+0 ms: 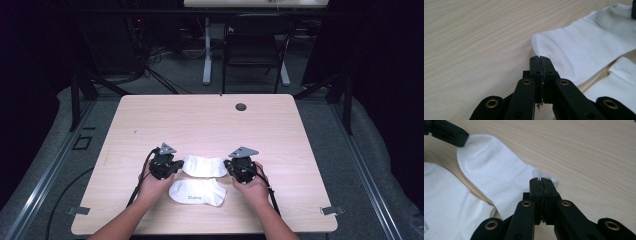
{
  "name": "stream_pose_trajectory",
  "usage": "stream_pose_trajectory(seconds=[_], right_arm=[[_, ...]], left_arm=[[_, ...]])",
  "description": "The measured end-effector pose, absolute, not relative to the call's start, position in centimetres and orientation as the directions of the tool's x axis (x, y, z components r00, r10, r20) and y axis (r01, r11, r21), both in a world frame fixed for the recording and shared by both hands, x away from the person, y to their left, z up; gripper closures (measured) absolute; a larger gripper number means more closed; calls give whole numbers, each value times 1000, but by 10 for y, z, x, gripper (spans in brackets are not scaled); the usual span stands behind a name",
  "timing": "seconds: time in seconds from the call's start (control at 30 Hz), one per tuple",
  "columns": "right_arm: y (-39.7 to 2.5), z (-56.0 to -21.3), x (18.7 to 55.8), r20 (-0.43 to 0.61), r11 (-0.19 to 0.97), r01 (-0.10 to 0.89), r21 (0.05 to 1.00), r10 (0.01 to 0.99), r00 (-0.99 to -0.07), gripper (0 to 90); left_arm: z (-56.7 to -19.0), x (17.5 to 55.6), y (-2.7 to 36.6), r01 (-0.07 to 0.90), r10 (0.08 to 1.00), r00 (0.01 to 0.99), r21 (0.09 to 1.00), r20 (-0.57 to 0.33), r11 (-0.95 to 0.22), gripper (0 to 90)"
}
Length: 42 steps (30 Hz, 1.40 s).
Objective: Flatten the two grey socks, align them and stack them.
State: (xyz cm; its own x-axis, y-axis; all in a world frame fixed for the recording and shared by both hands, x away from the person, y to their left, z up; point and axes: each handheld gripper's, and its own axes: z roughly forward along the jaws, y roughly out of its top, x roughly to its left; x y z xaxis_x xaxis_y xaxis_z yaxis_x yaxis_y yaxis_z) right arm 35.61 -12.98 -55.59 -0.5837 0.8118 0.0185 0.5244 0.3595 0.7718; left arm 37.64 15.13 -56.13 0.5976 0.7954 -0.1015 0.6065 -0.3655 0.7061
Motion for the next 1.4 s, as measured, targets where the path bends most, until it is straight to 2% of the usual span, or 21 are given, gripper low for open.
stream_pose_trajectory(seconds=[0.33,0.57,0.9,1.23,1.4], right_arm=[[-140,-570,354,57,336,600,726,840,-539,825],[-149,-563,349,35,338,583,738,845,-534,781],[-145,-561,354,82,318,591,742,831,-550,662],[-131,-546,372,91,324,583,745,817,-570,685],[-127,-549,382,105,322,602,731,818,-565,676]], left_arm=[[-563,372,162,617,800,590,701,-110,-358,897],[-566,371,167,628,803,584,690,-114,-359,887],[-561,375,173,613,806,575,726,-140,-311,703],[-551,390,163,587,778,617,729,-121,-352,701],[-557,395,161,593,777,618,720,-120,-360,698]])
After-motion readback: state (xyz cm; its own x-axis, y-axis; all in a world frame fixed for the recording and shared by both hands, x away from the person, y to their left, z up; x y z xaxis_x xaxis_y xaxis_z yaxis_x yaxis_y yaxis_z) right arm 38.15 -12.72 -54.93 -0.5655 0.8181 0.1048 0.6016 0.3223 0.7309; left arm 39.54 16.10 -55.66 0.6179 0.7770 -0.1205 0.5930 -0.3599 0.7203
